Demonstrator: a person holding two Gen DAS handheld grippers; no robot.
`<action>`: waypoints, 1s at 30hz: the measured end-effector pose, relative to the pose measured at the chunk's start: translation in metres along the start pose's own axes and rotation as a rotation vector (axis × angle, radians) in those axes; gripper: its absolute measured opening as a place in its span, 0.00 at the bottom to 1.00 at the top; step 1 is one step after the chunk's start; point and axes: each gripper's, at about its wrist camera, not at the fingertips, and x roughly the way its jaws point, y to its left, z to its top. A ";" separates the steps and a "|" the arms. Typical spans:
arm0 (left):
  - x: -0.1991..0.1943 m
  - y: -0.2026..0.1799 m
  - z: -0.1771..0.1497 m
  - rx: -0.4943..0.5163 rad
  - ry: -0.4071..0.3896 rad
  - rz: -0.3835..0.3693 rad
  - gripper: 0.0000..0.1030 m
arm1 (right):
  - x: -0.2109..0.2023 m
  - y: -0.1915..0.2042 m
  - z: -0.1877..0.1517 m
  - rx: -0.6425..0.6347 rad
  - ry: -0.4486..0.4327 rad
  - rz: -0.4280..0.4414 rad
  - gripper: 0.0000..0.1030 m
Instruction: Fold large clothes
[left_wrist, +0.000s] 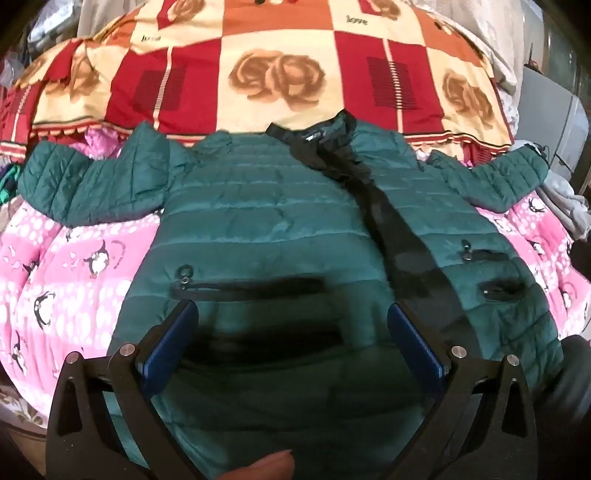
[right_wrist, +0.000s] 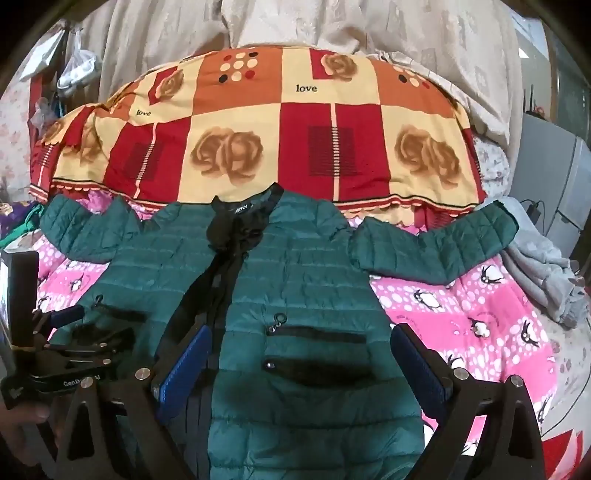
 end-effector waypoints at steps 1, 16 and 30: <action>-0.005 -0.008 0.001 0.005 -0.020 0.011 1.00 | 0.000 -0.002 -0.002 0.007 0.004 0.010 0.94; -0.033 -0.034 -0.011 -0.051 -0.090 0.080 1.00 | -0.021 -0.035 -0.038 0.093 0.000 0.090 0.94; -0.017 -0.031 -0.011 -0.072 -0.041 0.013 1.00 | -0.014 -0.021 -0.051 0.090 -0.007 0.075 0.94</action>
